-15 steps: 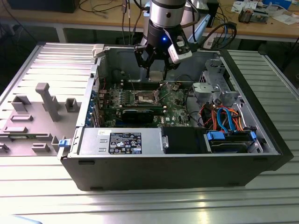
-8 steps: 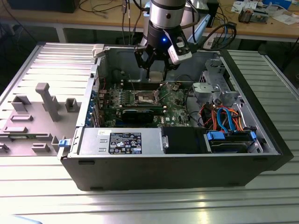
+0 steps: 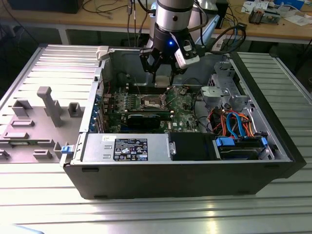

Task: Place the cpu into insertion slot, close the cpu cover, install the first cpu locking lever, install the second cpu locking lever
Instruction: 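Place the cpu into insertion slot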

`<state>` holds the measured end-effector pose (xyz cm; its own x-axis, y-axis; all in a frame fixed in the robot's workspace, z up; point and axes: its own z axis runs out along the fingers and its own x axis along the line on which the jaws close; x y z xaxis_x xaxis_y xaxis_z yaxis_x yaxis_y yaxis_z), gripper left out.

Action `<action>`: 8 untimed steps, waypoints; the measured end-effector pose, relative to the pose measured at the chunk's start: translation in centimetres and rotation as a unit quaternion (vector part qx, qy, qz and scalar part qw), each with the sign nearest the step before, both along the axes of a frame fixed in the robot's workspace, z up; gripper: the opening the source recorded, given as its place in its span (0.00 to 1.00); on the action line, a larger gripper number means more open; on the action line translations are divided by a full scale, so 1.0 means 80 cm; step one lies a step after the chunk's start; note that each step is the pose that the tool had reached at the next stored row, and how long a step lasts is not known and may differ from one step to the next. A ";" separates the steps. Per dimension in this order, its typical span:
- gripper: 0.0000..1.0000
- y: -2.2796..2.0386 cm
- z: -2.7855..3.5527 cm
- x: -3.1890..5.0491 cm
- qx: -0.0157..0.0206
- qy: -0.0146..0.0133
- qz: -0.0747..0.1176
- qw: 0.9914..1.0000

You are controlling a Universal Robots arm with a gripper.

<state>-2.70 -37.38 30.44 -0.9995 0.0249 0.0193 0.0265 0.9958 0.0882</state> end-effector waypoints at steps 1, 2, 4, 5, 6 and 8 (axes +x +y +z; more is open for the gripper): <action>0.55 0.0000 -0.0005 0.000 0.000 0.000 0.000 1.000; 0.55 0.0000 -0.0008 0.000 -0.002 0.000 0.000 1.000; 0.55 0.0002 -0.0016 0.000 -0.011 0.000 0.000 1.000; 0.55 0.0005 -0.0019 0.000 -0.015 0.000 0.000 1.000; 0.55 0.0008 -0.0022 0.000 -0.022 0.000 0.000 1.000; 0.55 0.0020 -0.0030 -0.001 -0.034 0.000 0.000 0.999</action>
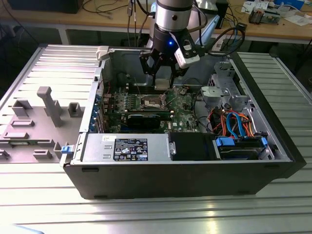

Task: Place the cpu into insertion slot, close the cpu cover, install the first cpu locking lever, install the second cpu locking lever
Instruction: 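Place the cpu into insertion slot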

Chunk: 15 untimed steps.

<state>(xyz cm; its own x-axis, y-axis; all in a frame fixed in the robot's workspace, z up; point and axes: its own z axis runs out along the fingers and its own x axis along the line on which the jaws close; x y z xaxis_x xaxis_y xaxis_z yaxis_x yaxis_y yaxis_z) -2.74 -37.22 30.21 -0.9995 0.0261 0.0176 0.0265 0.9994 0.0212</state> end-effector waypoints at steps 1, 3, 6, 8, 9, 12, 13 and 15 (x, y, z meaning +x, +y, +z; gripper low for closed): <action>0.55 0.0007 -0.0004 0.000 -0.003 0.000 0.000 1.000; 0.55 0.0031 -0.0018 0.000 -0.004 0.000 0.000 1.000; 0.55 0.0085 -0.0043 -0.003 -0.004 0.000 0.000 1.000; 0.55 0.0107 -0.0054 -0.004 -0.004 0.000 0.000 1.000; 0.55 0.0115 -0.0060 -0.005 -0.004 0.000 0.000 1.000; 0.55 0.0138 -0.0091 -0.008 -0.004 0.000 0.000 1.000; 0.55 0.0140 -0.0101 -0.009 -0.004 0.000 0.000 1.000; 0.55 0.0149 -0.0126 -0.010 -0.004 0.000 0.000 1.000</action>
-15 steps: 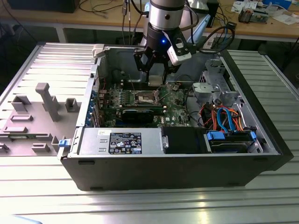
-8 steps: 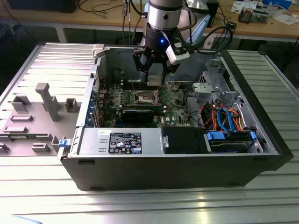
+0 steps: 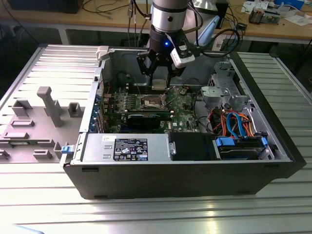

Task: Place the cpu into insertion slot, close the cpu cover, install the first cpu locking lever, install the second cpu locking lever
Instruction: 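Place the cpu into insertion slot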

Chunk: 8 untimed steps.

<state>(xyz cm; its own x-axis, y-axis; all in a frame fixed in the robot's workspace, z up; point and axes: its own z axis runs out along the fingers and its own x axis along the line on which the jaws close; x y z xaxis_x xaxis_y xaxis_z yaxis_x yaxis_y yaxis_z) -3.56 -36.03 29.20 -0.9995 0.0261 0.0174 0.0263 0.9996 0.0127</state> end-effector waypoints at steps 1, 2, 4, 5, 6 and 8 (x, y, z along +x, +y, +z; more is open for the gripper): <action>0.55 0.0008 -0.0014 -0.001 0.000 0.000 0.000 1.000; 0.55 0.0020 -0.0029 -0.003 0.000 0.000 0.000 1.000; 0.55 0.0039 -0.0043 -0.007 0.000 0.000 0.000 1.000; 0.55 0.0045 -0.0046 -0.008 0.000 0.000 0.000 1.000; 0.55 0.0054 -0.0051 -0.011 0.000 0.000 0.000 1.000; 0.55 0.0060 -0.0053 -0.014 0.000 0.000 0.000 1.000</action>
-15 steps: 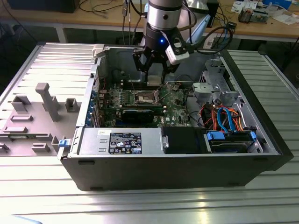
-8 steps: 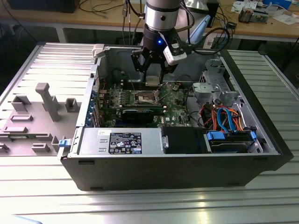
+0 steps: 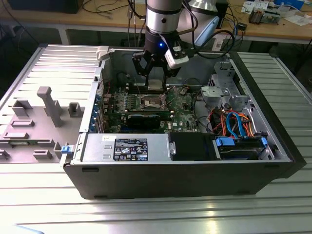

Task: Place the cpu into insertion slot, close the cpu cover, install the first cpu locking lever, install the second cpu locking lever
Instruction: 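Place the cpu into insertion slot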

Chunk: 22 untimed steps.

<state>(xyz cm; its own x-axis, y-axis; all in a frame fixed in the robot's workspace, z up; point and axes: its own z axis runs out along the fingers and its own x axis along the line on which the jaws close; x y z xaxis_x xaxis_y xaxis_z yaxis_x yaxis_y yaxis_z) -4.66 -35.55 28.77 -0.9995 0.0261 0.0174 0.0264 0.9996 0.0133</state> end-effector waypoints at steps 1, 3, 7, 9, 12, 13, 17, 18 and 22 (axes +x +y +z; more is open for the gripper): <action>0.55 0.0000 0.0000 0.000 0.000 0.000 0.000 1.000; 0.55 0.0000 0.0000 0.000 0.000 0.000 0.000 1.000; 0.55 0.0000 -0.0001 0.000 0.000 0.000 -0.006 1.000; 0.55 0.0000 -0.0002 0.000 0.000 0.000 -0.016 1.000; 0.55 0.0000 -0.0003 0.000 0.000 0.000 -0.028 1.000; 0.55 0.0000 -0.0004 0.000 0.000 0.000 -0.033 0.999; 0.55 0.0000 -0.0009 0.000 0.000 0.000 -0.047 0.999; 0.55 0.0000 -0.0009 0.000 0.000 0.000 -0.048 0.999; 0.55 0.0000 -0.0012 0.000 0.000 0.000 -0.052 0.999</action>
<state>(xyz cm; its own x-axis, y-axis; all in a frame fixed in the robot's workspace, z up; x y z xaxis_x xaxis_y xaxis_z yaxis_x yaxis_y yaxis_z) -4.66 -35.55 28.67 -0.9915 0.1290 0.0174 0.1292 0.9915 0.0135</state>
